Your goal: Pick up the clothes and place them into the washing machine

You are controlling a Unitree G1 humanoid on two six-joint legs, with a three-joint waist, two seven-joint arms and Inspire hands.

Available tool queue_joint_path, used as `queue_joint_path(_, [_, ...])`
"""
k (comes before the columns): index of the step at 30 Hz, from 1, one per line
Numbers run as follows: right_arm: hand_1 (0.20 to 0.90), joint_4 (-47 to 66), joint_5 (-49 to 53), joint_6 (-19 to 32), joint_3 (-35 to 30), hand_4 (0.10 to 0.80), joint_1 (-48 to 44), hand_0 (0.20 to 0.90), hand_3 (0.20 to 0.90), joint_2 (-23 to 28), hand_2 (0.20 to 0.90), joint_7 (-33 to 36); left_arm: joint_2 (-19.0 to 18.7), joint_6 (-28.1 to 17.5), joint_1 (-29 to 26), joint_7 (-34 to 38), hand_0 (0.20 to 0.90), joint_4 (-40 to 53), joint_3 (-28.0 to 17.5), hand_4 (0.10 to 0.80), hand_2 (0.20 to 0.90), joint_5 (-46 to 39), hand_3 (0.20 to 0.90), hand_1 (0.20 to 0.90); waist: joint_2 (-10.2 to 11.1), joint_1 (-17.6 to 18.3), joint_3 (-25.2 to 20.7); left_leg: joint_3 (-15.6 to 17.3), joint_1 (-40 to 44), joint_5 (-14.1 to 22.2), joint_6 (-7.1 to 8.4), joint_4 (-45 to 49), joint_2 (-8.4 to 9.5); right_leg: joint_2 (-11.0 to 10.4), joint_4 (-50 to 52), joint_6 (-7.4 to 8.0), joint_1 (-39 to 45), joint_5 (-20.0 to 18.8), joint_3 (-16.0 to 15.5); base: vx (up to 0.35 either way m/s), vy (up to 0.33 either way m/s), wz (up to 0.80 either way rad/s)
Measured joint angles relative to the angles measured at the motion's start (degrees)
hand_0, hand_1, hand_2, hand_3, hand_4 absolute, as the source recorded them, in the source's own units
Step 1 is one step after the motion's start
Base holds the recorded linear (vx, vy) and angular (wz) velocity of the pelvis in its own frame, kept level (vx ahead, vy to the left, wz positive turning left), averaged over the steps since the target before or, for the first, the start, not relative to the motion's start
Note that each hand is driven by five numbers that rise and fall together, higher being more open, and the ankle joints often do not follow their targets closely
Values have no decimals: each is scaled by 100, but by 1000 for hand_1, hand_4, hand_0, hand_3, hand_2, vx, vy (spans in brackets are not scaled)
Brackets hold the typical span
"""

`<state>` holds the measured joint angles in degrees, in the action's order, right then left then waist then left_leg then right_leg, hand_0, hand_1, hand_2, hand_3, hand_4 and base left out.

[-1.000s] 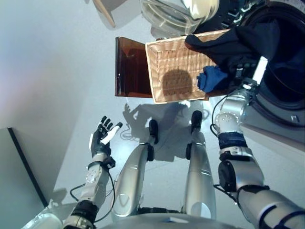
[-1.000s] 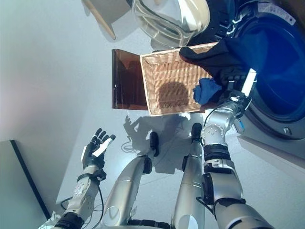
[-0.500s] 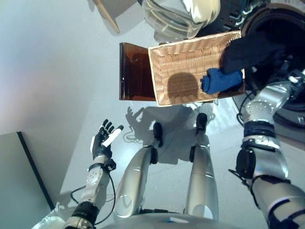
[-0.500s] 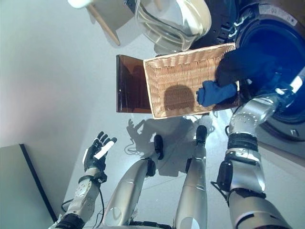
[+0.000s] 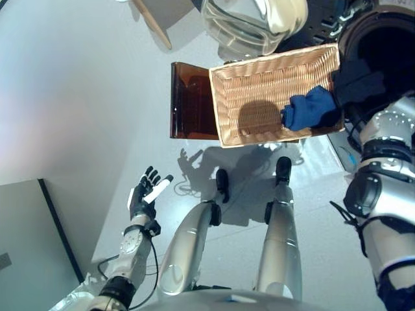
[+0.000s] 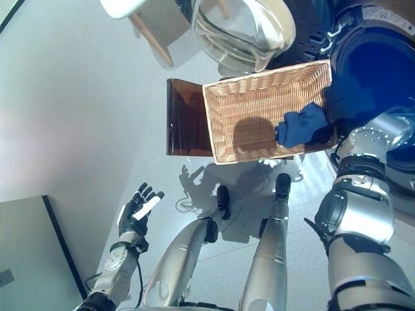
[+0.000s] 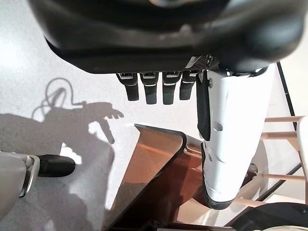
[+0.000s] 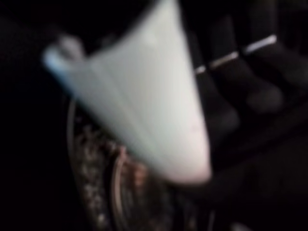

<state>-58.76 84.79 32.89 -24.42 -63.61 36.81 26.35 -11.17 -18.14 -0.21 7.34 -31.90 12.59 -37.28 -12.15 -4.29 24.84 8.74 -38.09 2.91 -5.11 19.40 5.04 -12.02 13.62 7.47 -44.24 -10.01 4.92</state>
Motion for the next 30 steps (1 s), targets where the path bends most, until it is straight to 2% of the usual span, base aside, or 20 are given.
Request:
queue_joint_path(7, [200, -161, -10, 3, -58, 300, -211, 200, 200, 155, 200, 374, -5, 35, 3, 6, 900, -2, 2, 800, 900, 1, 900, 900, -34, -7, -1, 46, 2, -44, -68, -72, 59, -51, -29, 64, -29, -27, 67, 0, 0, 0])
queue_joint_path(17, [200, -115, -272, 330, -236, 300, -306, 200, 200, 316, 200, 999, -5, 37, 7, 28, 900, 4, 15, 800, 900, -53, 900, 900, -195, -18, 1, 70, 69, -96, -117, -273, 127, -103, -92, 131, -36, -39, 85, 12, 4, -2])
queue_joint_path(21, [200, -115, -281, 333, -262, 300, -307, 200, 200, 483, 200, 1070, -6, 34, 5, 60, 900, 7, 178, 800, 900, -56, 900, 900, -252, -9, 10, 103, 77, -105, -131, -355, 165, -121, -91, 142, -94, -32, 147, 0, 1, -1])
queue_joint_path(30, [200, -114, -345, 330, -318, 300, -336, 200, 200, 558, 200, 1140, -3, 27, 3, 88, 900, 46, 203, 800, 900, -57, 900, 900, -262, 15, 10, 115, 77, -112, -142, -371, 174, -117, -67, 157, -132, -24, 197, -7, 0, 0])
